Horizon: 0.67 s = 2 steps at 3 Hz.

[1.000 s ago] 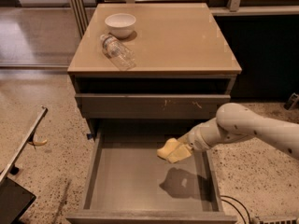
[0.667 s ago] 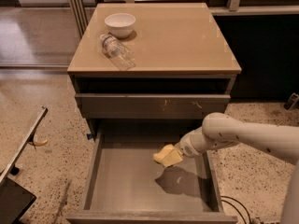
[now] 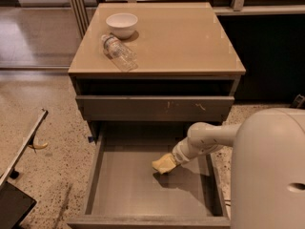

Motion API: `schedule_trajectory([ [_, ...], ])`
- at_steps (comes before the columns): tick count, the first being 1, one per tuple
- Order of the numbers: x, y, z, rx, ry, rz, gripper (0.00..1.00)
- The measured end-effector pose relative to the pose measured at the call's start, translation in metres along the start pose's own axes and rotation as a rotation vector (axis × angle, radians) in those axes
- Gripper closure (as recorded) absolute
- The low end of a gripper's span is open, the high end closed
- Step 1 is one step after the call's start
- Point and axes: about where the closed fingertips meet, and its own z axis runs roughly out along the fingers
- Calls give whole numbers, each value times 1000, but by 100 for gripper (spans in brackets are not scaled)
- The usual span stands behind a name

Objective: Place sponge into middle drawer

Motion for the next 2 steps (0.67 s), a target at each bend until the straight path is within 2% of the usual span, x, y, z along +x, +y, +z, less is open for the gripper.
schedule_trajectory([
  [1,-5,-8,33,-35,16,-8,84],
  [2,-17,-12,55,-97,9,-49,60],
])
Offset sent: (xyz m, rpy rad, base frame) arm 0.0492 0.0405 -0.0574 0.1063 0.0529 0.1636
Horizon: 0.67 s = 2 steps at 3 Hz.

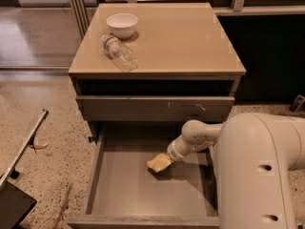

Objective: Place sponge into middle drawer

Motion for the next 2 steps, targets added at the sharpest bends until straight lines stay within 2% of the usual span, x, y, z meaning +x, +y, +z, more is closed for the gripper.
schedule_trajectory([
  [1,-9,0,10,-69,-12,-63,37],
  [2,-12,-1,10,-73,-13,-76,14],
])
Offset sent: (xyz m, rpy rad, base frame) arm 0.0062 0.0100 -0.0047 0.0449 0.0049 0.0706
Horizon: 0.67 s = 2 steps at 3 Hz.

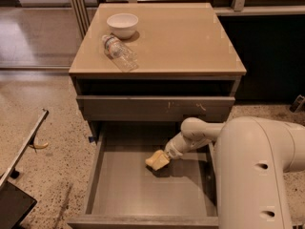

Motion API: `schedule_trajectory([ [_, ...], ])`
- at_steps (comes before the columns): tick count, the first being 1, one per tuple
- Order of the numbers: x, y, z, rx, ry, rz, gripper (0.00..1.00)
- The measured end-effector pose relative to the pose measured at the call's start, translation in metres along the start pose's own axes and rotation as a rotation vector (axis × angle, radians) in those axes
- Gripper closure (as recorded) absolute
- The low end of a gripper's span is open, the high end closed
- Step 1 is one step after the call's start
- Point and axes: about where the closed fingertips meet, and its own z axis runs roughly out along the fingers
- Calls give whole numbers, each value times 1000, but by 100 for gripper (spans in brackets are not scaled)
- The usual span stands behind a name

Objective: Place sponge into middle drawer

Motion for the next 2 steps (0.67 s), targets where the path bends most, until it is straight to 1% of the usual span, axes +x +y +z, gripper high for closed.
schedule_trajectory([
  [1,0,0,0,0,0,0,0],
  [2,0,0,0,0,0,0,0],
])
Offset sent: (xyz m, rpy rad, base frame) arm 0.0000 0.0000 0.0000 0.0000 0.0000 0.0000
